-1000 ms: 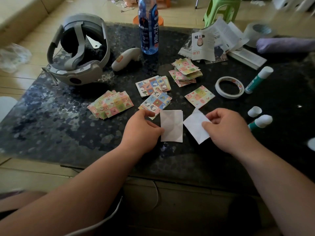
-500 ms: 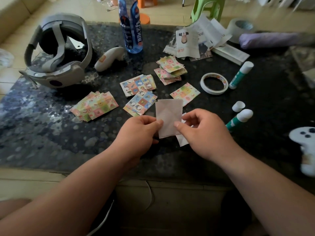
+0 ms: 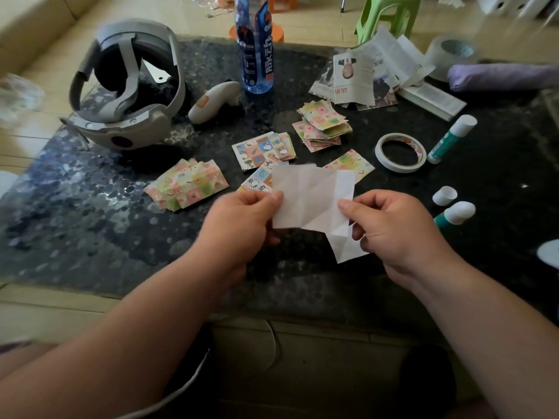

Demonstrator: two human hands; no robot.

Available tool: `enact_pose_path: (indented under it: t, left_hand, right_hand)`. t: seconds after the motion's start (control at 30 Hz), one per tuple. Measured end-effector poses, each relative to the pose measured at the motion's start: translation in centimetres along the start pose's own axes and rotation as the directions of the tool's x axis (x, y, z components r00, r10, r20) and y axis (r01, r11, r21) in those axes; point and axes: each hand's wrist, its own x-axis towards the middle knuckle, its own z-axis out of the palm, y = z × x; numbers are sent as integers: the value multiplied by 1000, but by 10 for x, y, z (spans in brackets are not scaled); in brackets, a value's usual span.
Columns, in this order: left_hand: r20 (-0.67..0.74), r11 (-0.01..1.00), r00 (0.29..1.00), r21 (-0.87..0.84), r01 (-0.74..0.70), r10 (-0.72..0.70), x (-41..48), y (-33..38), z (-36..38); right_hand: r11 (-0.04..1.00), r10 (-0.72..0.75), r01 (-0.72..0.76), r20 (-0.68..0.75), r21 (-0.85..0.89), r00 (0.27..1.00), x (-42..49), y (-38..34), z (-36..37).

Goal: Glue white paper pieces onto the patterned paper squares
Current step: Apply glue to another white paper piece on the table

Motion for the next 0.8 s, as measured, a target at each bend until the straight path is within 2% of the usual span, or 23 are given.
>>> enact_pose_path:
  t: [0.07,0.13,0.2,0.27,0.4,0.47,0.53,0.63,0.73,0.8]
  left_hand:
    - [-133,995,986,-5,-97,96,5,7,-14]
    - [-262,979,953,-91,-184,155,9,15,-30]
    - [-372,961,917,-167,-219,145,9,23,-44]
    - [-410,945,904,-232,-231,120,7,24,-53]
    - [-353,941,924,-239,-239,145,2,17,-55]
    - [-312,952,935,-195,-238,169,1,14,-53]
    - [-247,969,953,-124,-212,176,2,9,-52]
    - [-102,986,981,10,-166,167,1,0,-45]
    - [-7,976,987,151,-155,158,-5,-5,-30]
    - [23,960,991,249,-132,130,-7,-9,-19]
  right_hand:
    - [999,42,-42,6,30,999,5,-1,2]
    - [995,88,-89,23,48,996,11,-5,7]
    - [990,114,-118,56,72,992,17,-8,19]
    - [987,139,-147,112,68,984,20,-12,35]
    - [979,186,-200,258,27,948,15,-14,65]
    - [984,179,-167,260,-65,949,11,-15,70]
    - [987,112,-83,220,-138,969,8,-16,68]
    - [999,33,-31,193,-18,981,5,-20,56]
    - [970,75,-120,211,211,975,0,-22,40]
    - [977,76,-113,205,178,976,-5,-21,25]
